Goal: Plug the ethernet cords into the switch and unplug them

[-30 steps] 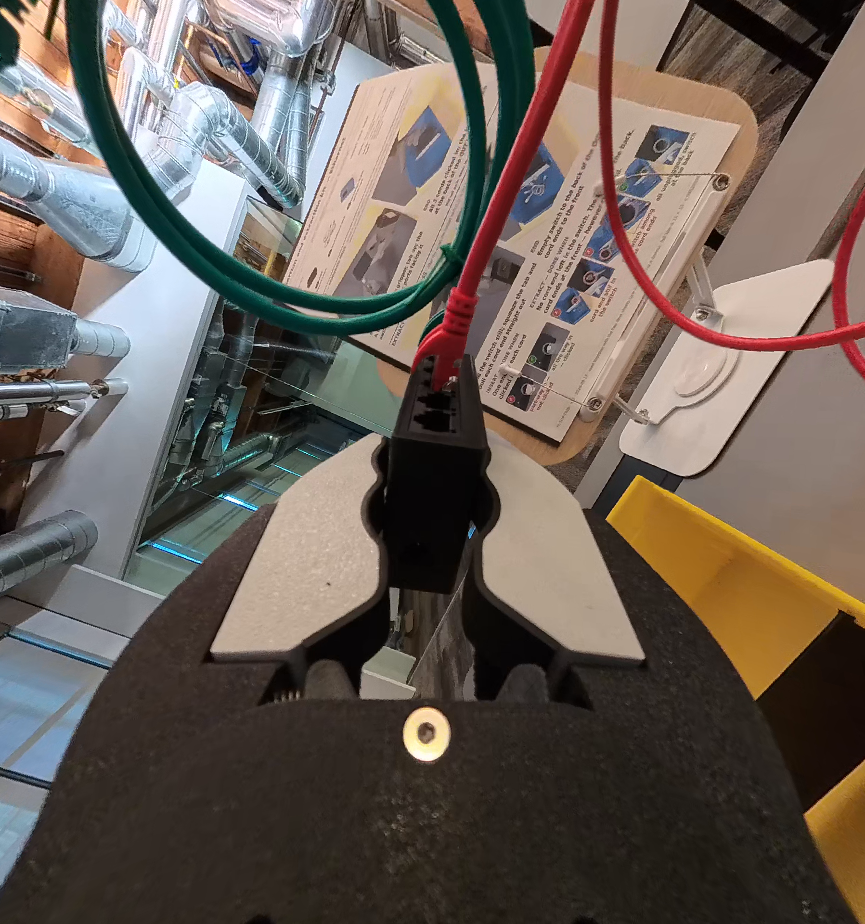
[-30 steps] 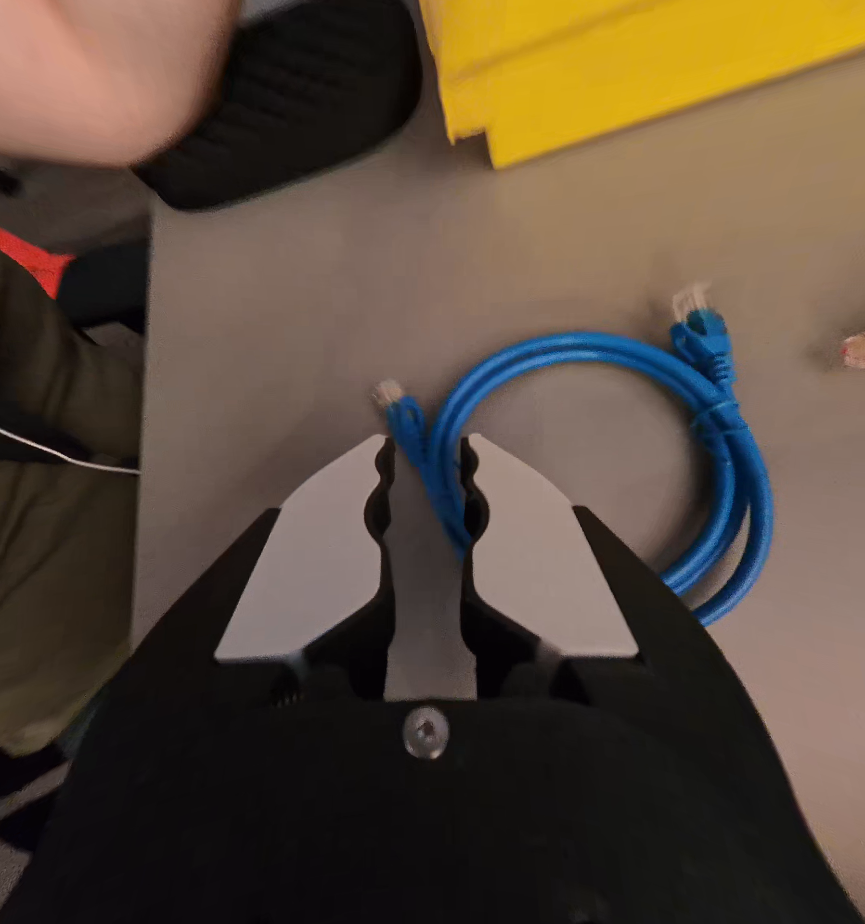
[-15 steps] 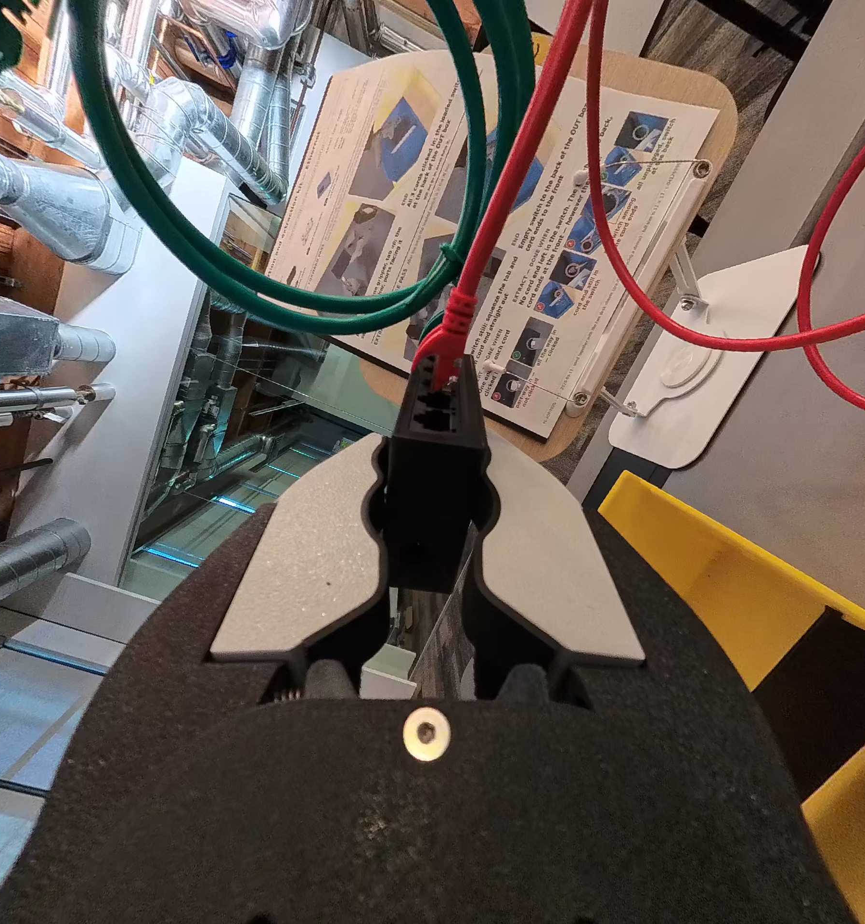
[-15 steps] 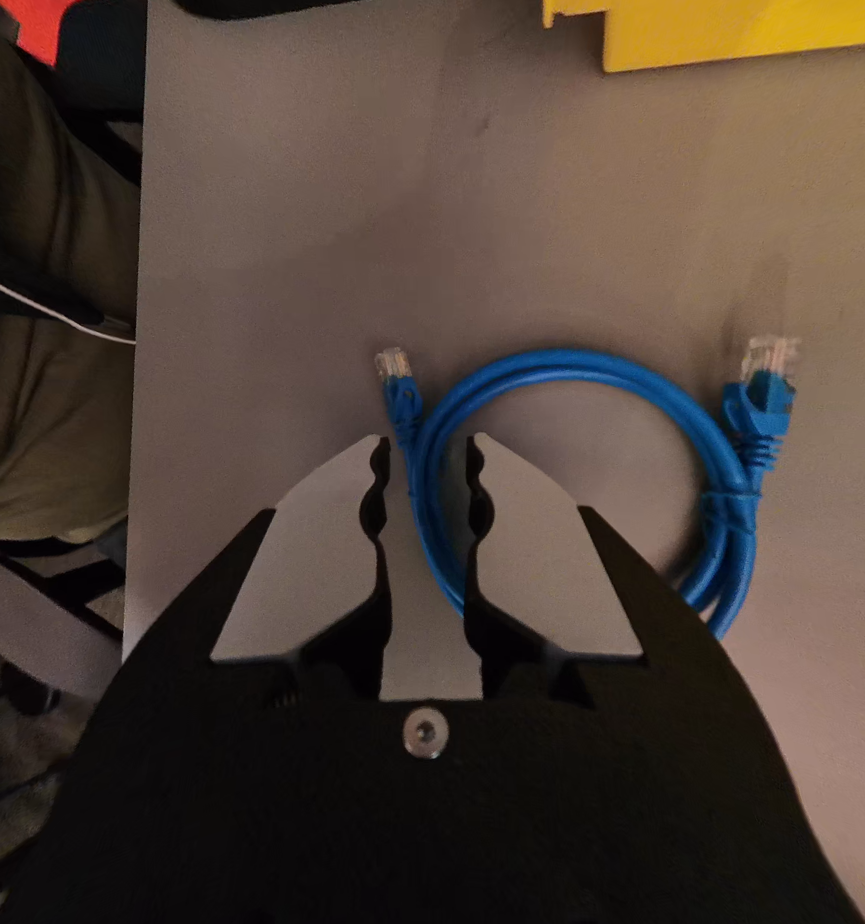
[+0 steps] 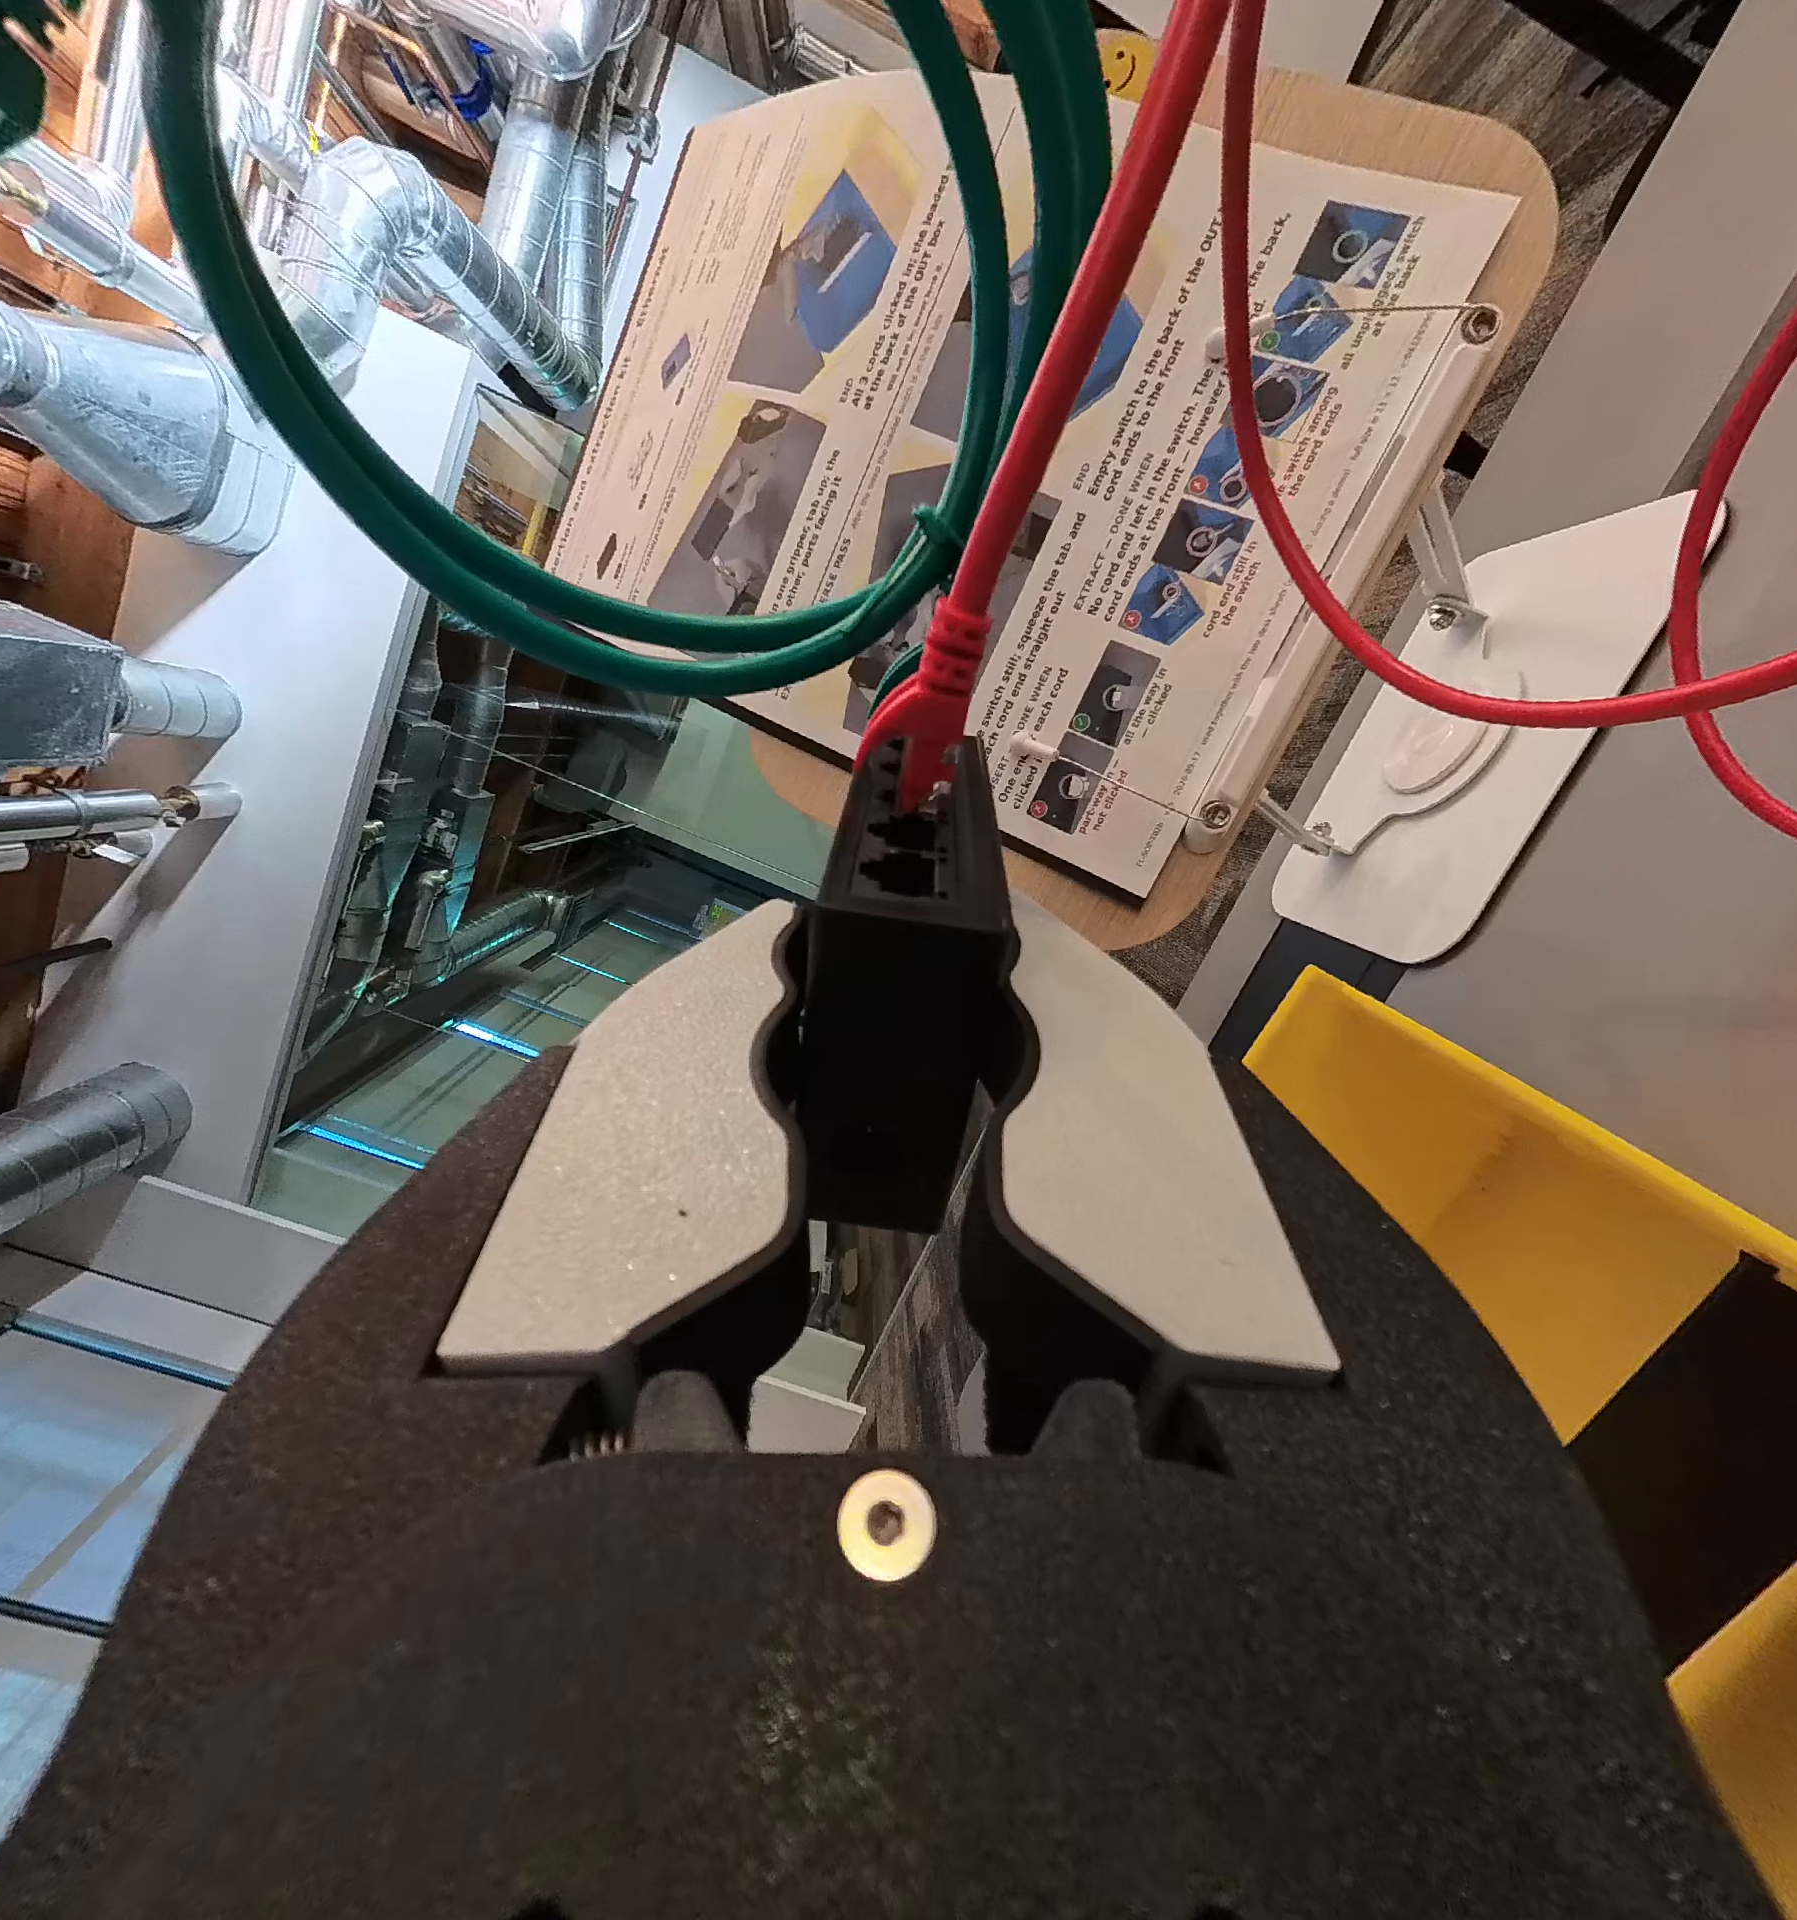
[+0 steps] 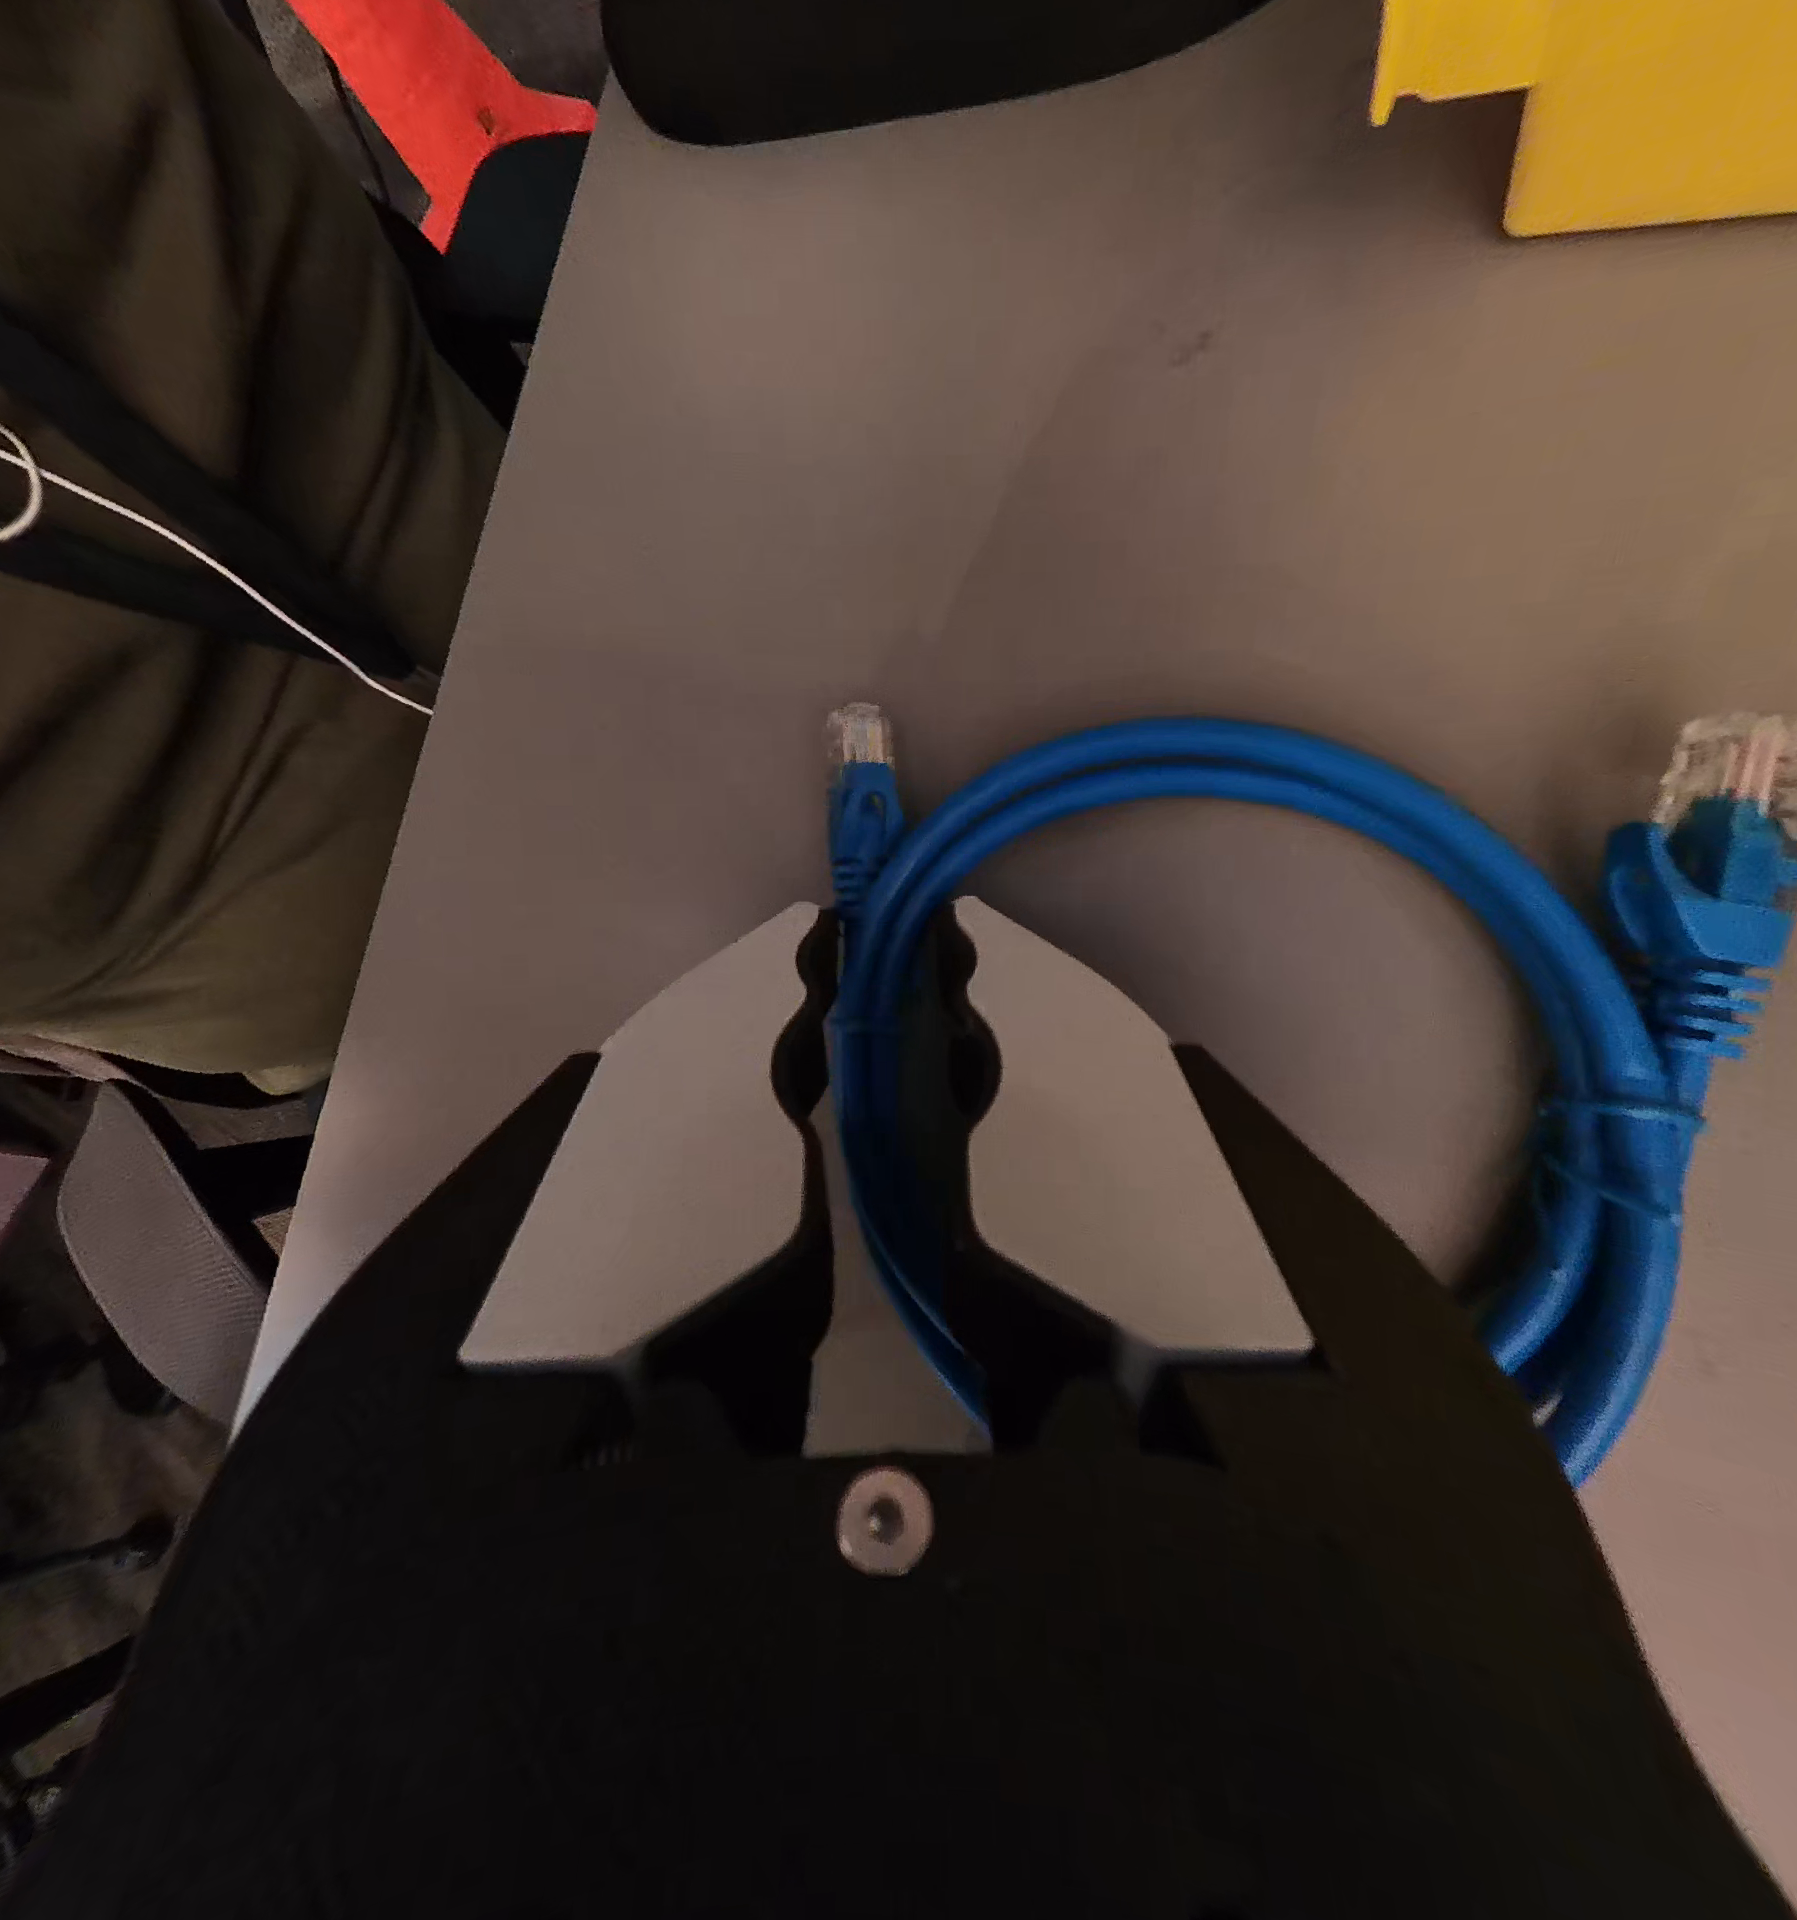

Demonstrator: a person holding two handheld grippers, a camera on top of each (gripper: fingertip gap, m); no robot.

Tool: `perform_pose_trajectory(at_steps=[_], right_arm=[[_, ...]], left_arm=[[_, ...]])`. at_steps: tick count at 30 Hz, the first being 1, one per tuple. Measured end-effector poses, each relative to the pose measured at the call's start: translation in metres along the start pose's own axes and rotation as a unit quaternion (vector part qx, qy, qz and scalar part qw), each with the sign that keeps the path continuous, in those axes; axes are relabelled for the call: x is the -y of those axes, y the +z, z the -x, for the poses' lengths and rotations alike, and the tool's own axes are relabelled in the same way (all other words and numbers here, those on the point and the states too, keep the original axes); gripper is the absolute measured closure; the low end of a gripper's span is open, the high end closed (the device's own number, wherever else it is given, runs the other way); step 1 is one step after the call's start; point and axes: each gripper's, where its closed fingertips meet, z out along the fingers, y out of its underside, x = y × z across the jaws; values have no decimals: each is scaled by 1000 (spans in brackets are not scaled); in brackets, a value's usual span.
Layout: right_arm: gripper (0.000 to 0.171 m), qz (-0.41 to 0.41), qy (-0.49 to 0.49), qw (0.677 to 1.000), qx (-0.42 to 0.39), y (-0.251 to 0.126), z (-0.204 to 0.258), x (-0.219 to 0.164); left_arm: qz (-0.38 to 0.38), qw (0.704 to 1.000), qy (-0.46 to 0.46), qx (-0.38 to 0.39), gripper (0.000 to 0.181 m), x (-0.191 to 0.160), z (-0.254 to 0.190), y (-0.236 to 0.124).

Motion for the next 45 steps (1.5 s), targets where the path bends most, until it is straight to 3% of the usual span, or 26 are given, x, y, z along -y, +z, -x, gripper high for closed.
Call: perform_pose_trajectory(at_steps=[8, 21, 32, 37, 45], right_arm=[[152, 7, -27, 1000, -7, 5, 5, 1], [155, 54, -162, 964, -203, 9, 7, -1], [157, 30, -160, 942, -295, 2, 4, -1], [157, -3, -141, 917, -372, -38, -4, 10], [158, -41, -127, 840, -525, -171, 12, 63]], left_arm=[[-7, 1000, 7, 1, 151, 5, -2, 0], [-2, 1000, 13, -1, 151, 5, -5, 1], [-5, 1000, 13, -1, 151, 6, -5, 1], [-6, 1000, 15, -4, 151, 5, -9, 4], [-21, 999, 37, -21, 151, 13, -26, 8]])
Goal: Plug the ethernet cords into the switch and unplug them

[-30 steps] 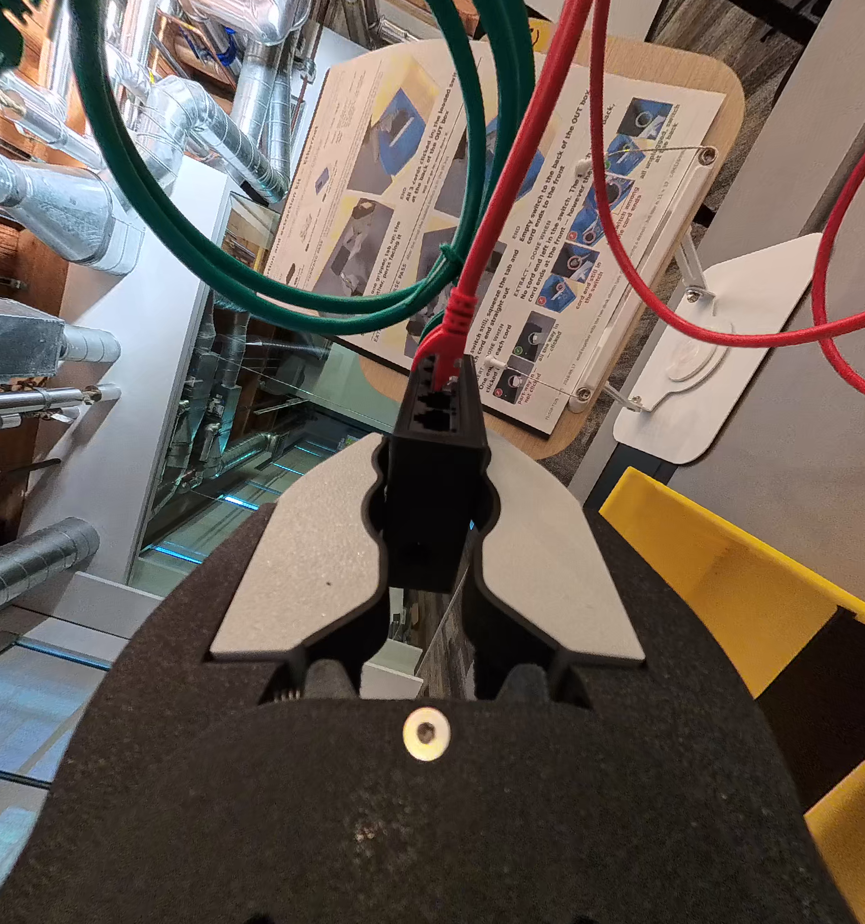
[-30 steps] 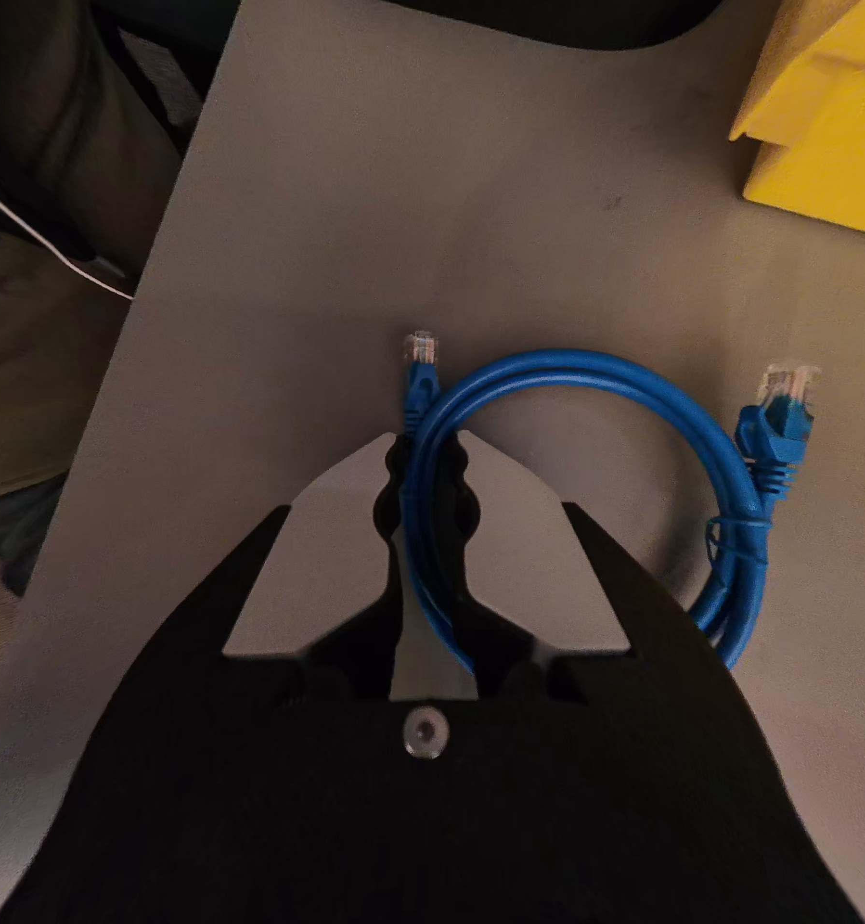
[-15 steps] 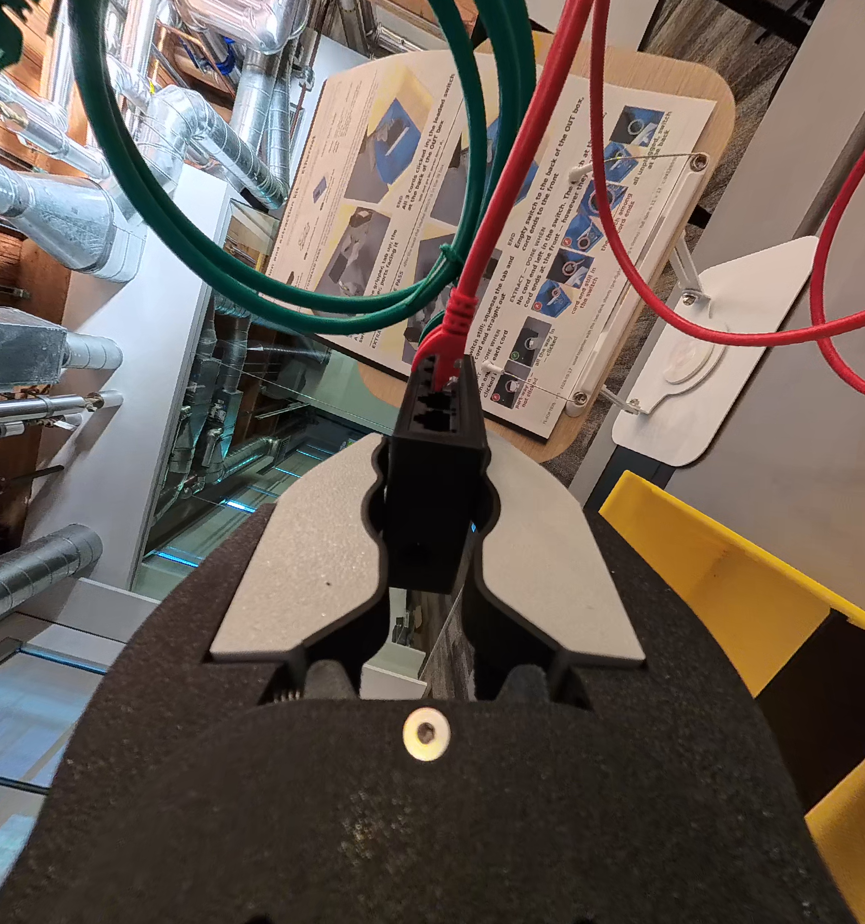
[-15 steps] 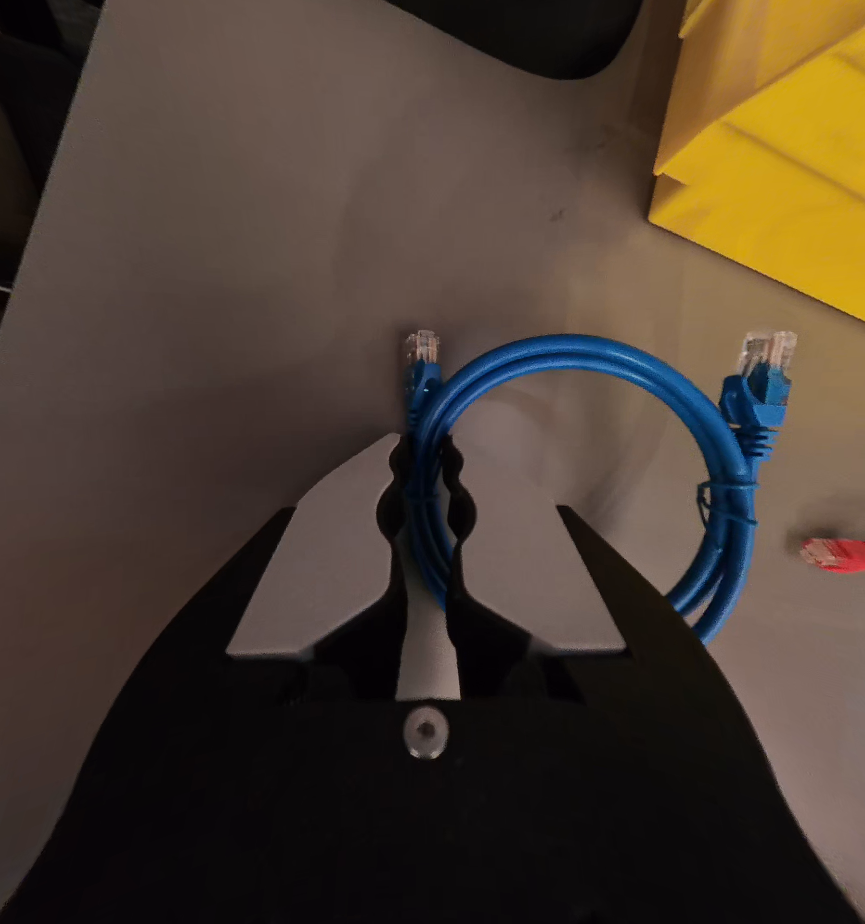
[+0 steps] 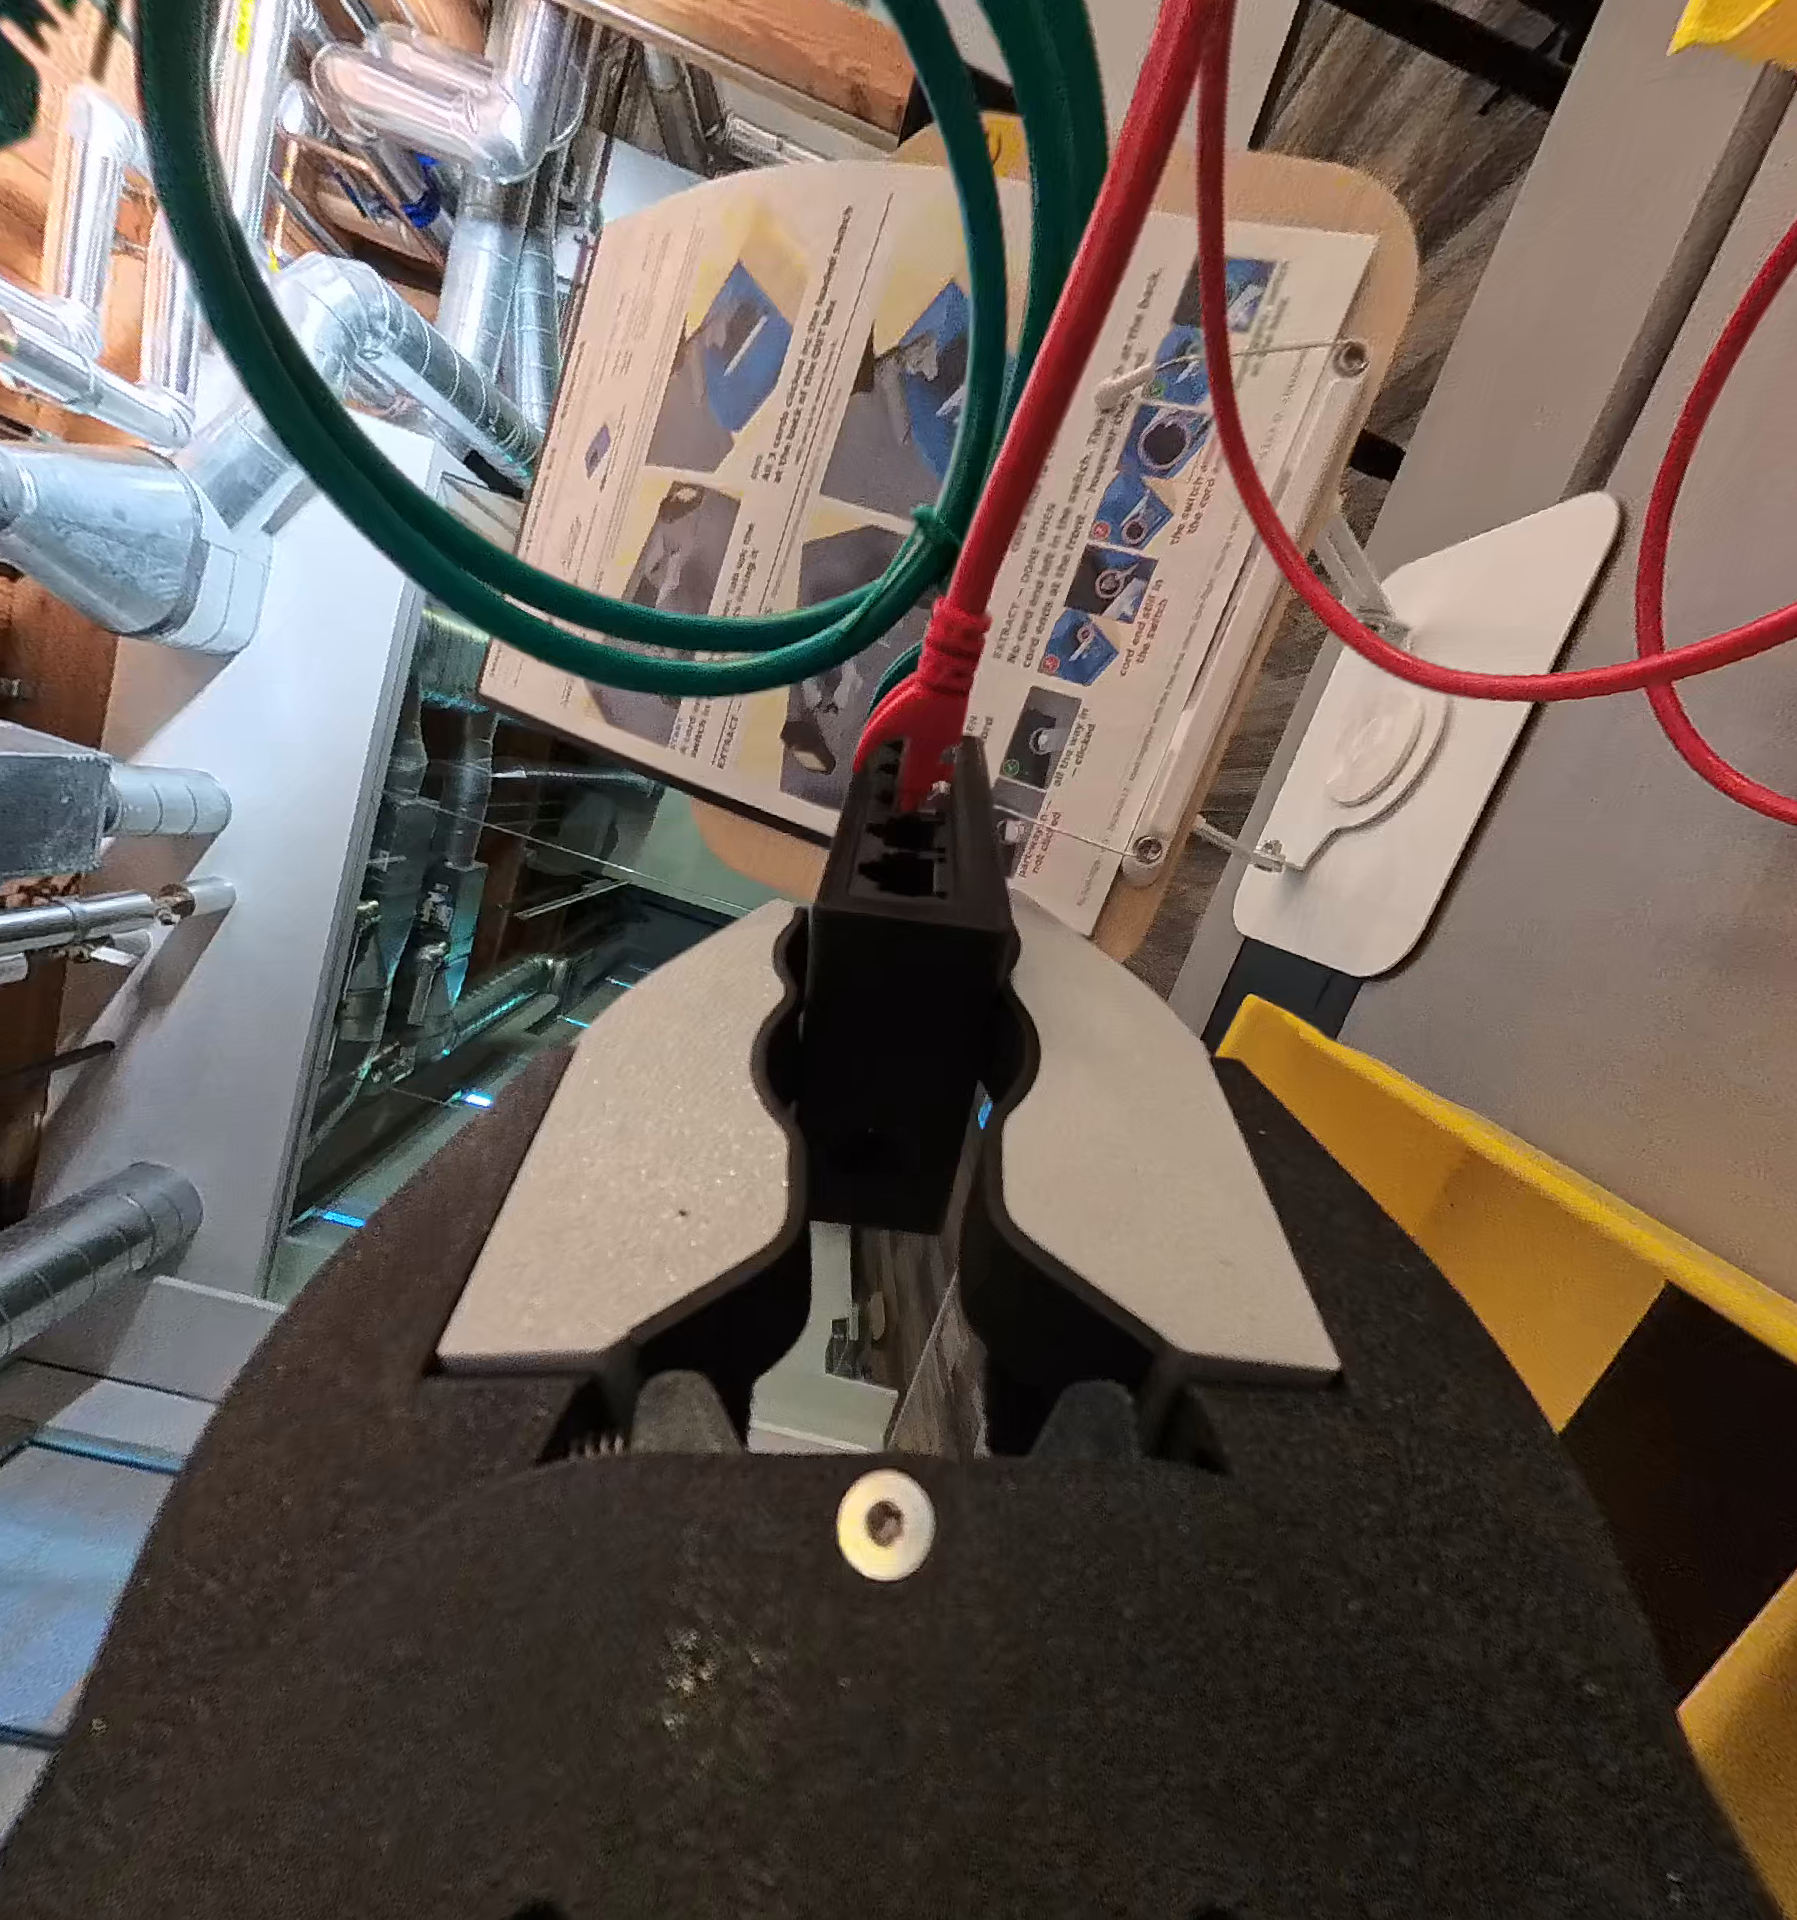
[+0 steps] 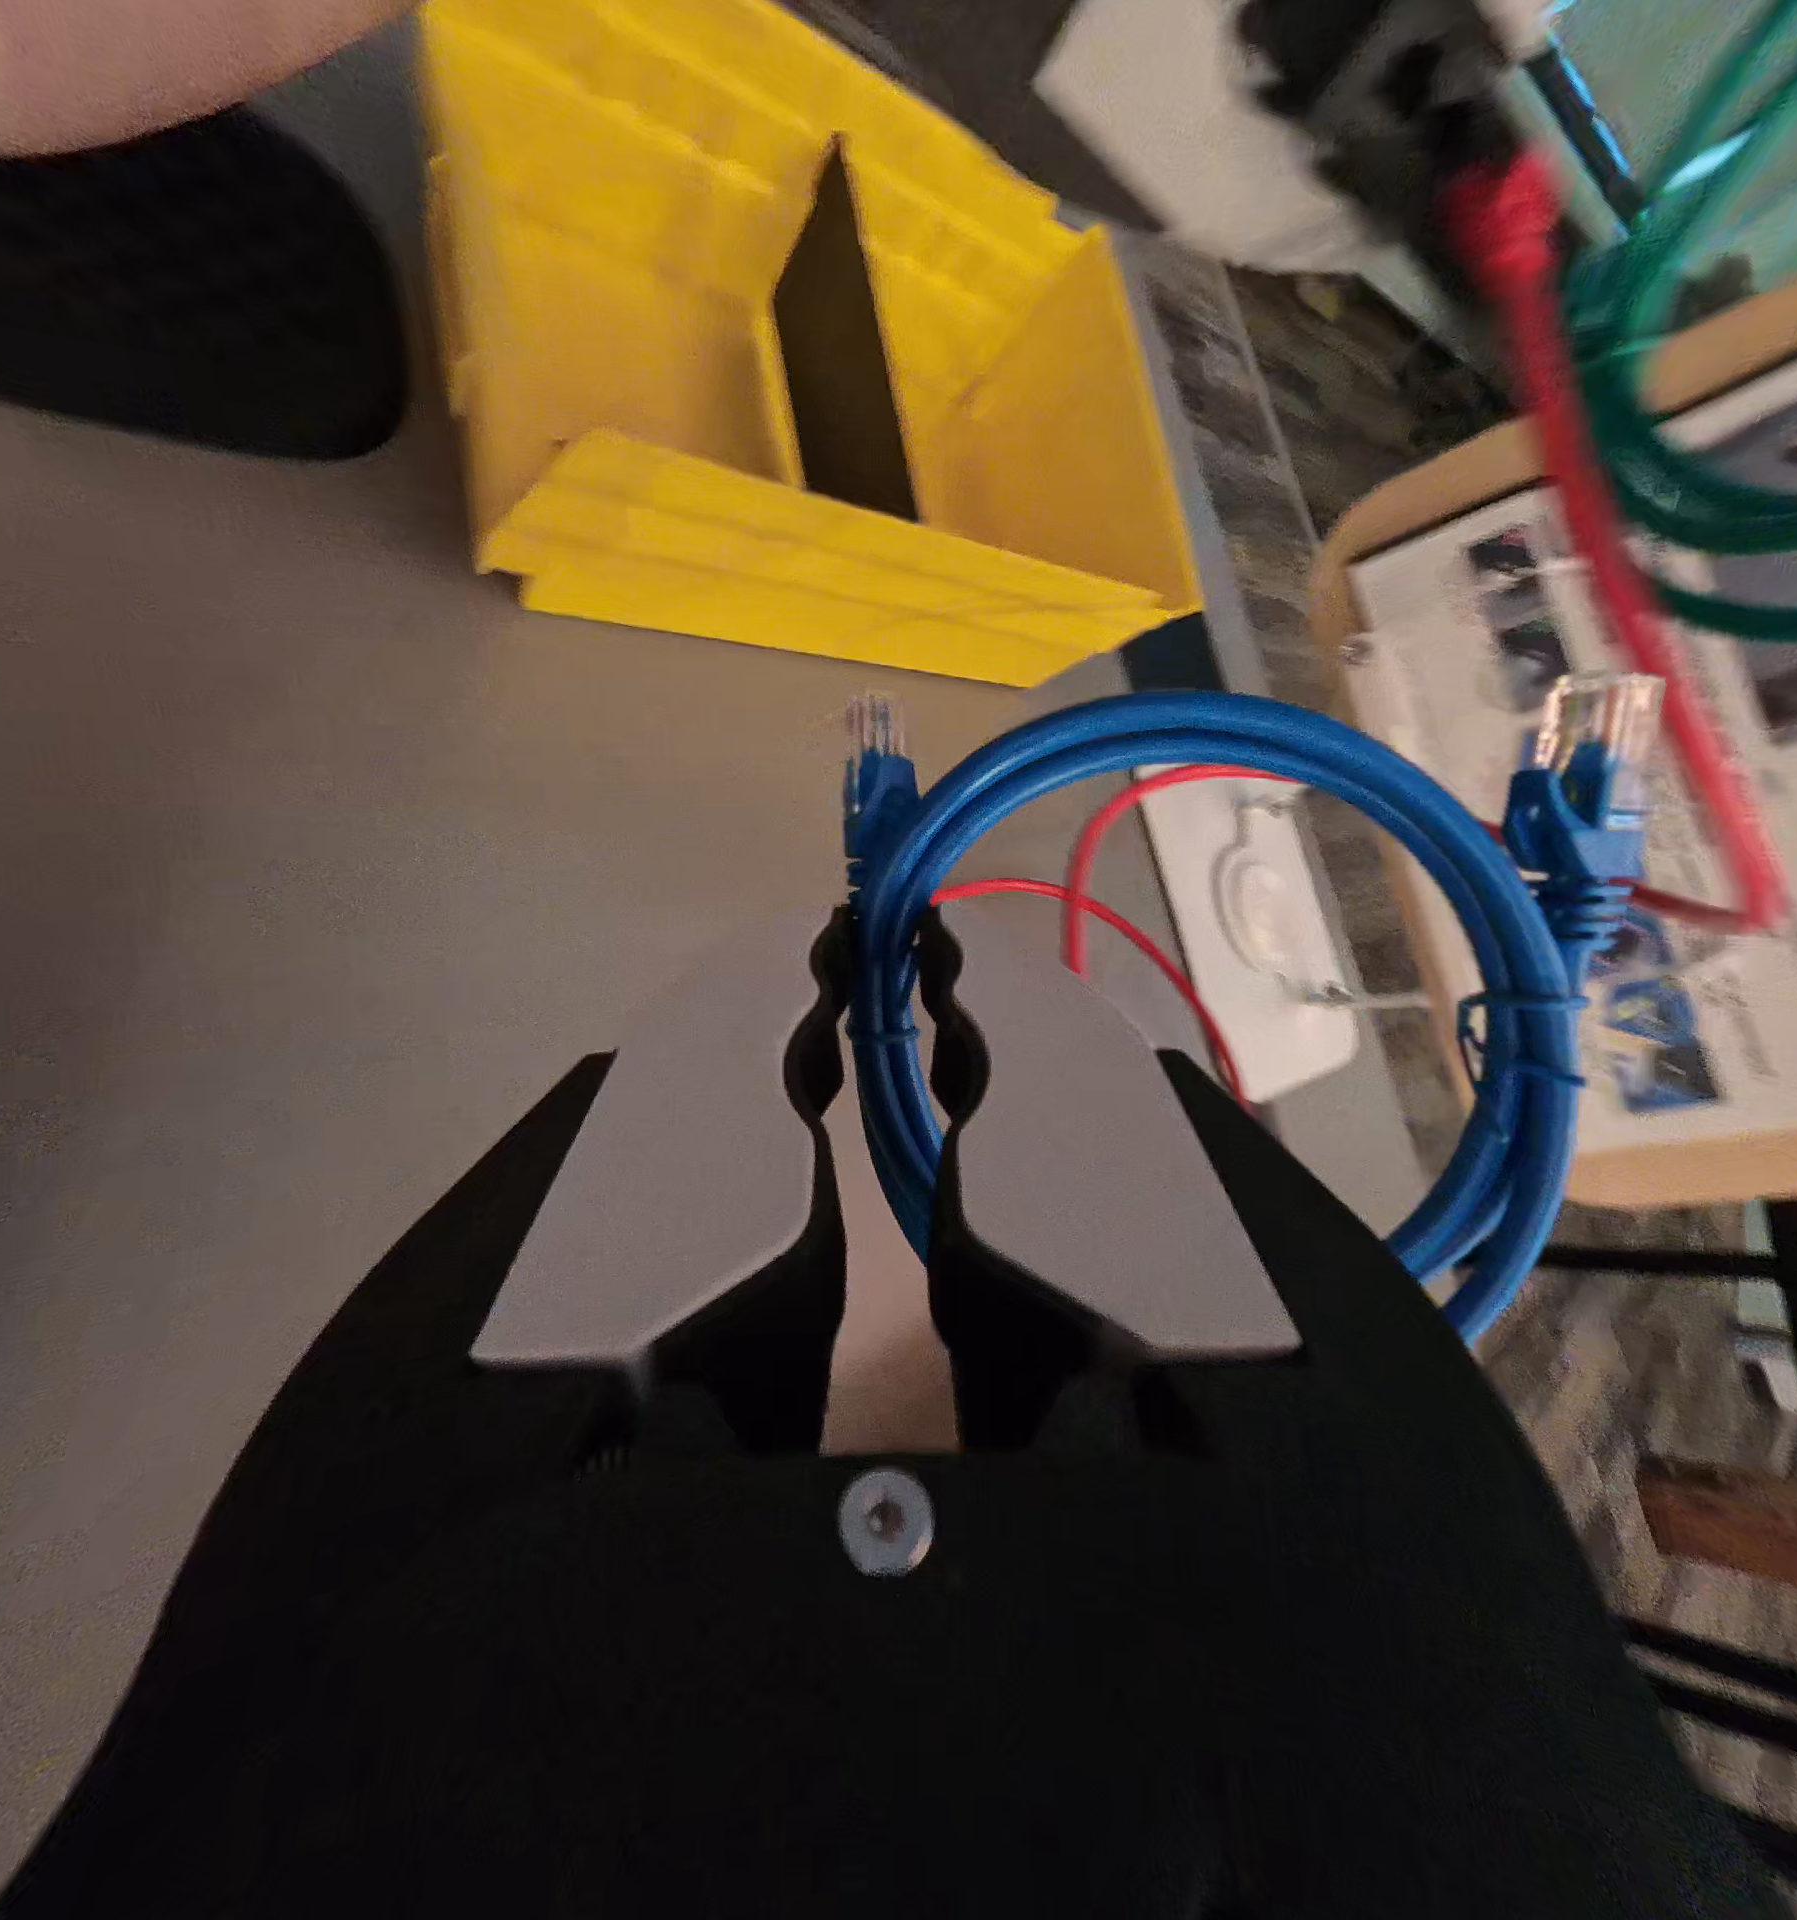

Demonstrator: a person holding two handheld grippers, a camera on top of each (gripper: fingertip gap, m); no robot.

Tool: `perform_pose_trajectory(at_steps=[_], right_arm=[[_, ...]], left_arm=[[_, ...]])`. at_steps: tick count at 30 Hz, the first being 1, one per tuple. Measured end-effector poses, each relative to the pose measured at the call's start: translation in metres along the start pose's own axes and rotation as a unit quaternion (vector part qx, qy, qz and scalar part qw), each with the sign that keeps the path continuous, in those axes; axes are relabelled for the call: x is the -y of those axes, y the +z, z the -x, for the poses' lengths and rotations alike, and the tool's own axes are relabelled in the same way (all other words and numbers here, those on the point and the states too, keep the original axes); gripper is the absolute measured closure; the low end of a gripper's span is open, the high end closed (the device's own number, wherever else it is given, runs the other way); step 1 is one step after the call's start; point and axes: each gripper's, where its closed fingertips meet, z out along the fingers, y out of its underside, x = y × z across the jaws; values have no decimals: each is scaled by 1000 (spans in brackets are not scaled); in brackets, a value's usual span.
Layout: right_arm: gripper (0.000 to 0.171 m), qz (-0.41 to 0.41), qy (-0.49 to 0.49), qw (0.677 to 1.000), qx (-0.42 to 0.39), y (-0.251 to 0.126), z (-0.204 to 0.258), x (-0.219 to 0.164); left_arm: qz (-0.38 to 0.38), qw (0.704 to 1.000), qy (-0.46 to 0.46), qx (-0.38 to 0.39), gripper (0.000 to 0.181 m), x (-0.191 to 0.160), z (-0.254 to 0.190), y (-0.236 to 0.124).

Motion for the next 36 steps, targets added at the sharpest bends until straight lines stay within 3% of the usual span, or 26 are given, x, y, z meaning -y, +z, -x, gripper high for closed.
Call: perform_pose_trajectory(at_steps=[6, 12, 16, 26, 36], right_arm=[[158, -15, 63, 996, -56, -31, -62, 33], [158, -24, 96, 993, -65, -25, -72, 59], [157, 46, 95, 991, -80, 0, -76, 38], [157, 124, 91, 986, -59, 26, -62, 11], [157, 126, 122, 984, -41, 24, -62, 2]], left_arm=[[-19, 999, 26, -9, 151, 16, -12, 1], [-5, 997, 66, -30, 151, 25, -32, 5], [1, 994, 95, -51, 151, 29, -50, 9], [3, 990, 120, -76, 151, 46, -80, 14], [-31, 989, 129, -66, 151, 65, -87, 9]])
